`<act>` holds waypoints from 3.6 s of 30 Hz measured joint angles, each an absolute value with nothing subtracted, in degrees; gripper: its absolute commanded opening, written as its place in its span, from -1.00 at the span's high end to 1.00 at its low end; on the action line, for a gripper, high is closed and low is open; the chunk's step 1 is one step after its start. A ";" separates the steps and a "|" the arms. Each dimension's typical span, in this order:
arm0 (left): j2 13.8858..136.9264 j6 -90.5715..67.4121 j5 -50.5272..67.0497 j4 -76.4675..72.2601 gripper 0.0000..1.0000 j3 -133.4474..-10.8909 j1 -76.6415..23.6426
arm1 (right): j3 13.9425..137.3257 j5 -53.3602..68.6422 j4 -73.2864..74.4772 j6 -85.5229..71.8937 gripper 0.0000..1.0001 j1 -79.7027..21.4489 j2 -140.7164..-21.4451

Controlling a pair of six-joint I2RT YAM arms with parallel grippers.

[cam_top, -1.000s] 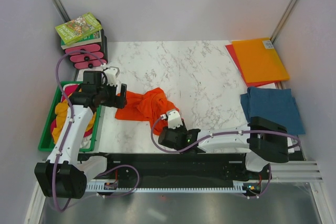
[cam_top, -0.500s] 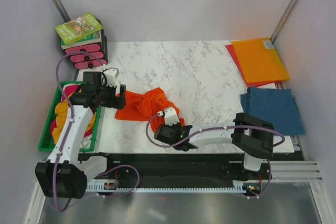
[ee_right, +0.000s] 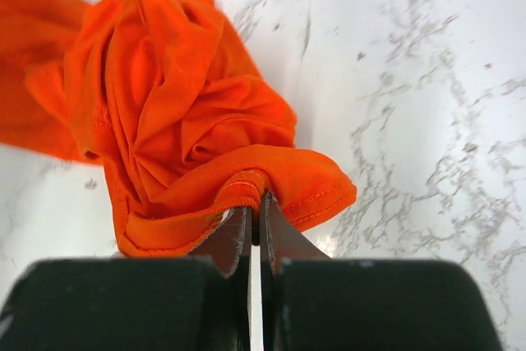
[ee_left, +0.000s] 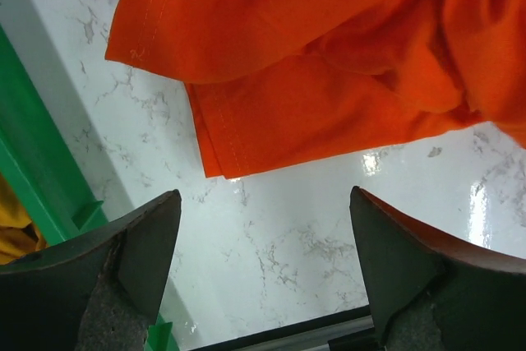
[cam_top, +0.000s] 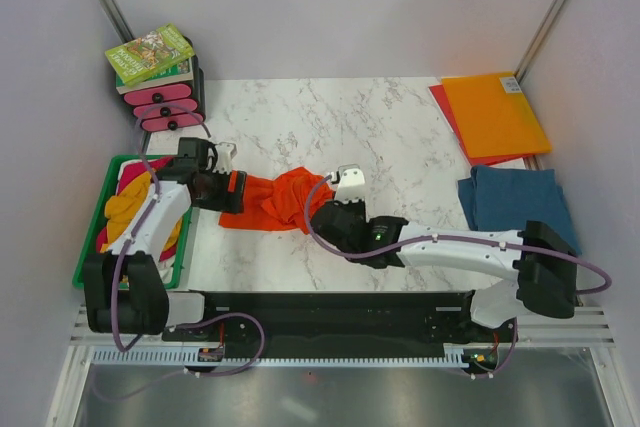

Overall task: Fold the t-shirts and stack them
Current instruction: Flatten the tshirt out

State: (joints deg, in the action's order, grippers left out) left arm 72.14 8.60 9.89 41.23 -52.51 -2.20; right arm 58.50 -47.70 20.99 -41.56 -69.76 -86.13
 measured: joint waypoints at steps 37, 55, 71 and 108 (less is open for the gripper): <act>97.47 9.21 8.19 37.28 0.96 -58.13 2.50 | 57.63 -51.13 25.54 -41.78 1.00 -65.95 -82.19; 86.43 10.09 15.44 50.57 0.96 -98.52 9.30 | 88.01 -50.65 31.62 -23.11 1.00 -45.93 -79.44; 72.53 5.50 22.85 56.47 0.96 -110.34 18.79 | 93.34 -54.37 35.70 -12.47 1.00 -46.44 -65.34; 97.54 1.74 23.09 44.73 0.97 -100.62 13.15 | 85.38 -40.93 27.14 -13.76 1.00 -26.72 -85.10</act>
